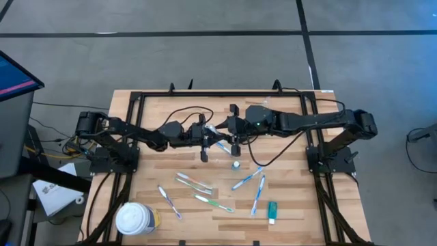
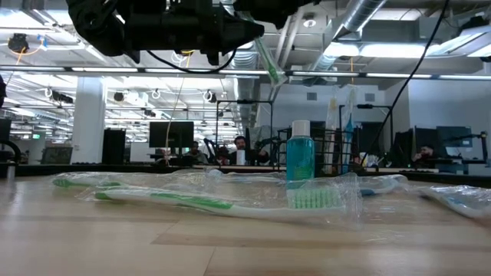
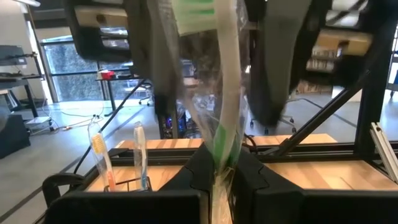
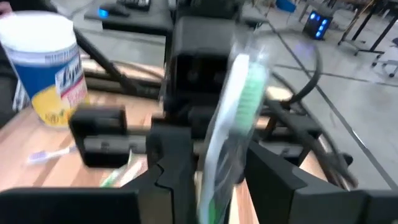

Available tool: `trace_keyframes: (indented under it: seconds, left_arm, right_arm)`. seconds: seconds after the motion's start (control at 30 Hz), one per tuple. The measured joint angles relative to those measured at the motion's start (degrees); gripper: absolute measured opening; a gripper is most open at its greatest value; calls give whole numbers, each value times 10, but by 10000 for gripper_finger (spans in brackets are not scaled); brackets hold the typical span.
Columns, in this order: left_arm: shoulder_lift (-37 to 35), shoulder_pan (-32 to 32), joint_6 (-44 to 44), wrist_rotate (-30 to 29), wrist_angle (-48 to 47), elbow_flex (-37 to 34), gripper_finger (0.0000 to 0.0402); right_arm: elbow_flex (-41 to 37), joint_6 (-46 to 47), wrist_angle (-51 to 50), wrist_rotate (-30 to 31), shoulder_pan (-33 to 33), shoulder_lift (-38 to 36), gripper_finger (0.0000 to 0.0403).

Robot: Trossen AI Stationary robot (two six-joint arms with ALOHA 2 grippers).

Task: Pick & Place toothbrushing station
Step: Put the green toothbrush into the mesh organizer

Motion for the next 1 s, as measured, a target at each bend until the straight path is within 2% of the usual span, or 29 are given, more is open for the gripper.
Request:
trace_keyframes:
  seconds: [0.23,0.43,0.73,1.0]
  left_arm:
    - [0,0,0,0,-3,0,9]
    - [0,0,7,-2,-4,0,12]
    - [0,0,19,-8,-3,0,70]
    - [-3,0,20,-35,-5,-2,100]
  right_arm:
    - [2,-1,-3,0,0,-1,85]
    - [2,-1,-15,-1,1,-1,15]
    - [2,-8,-15,-2,0,-2,6]
    - [2,-17,-50,27,-13,-46,5]
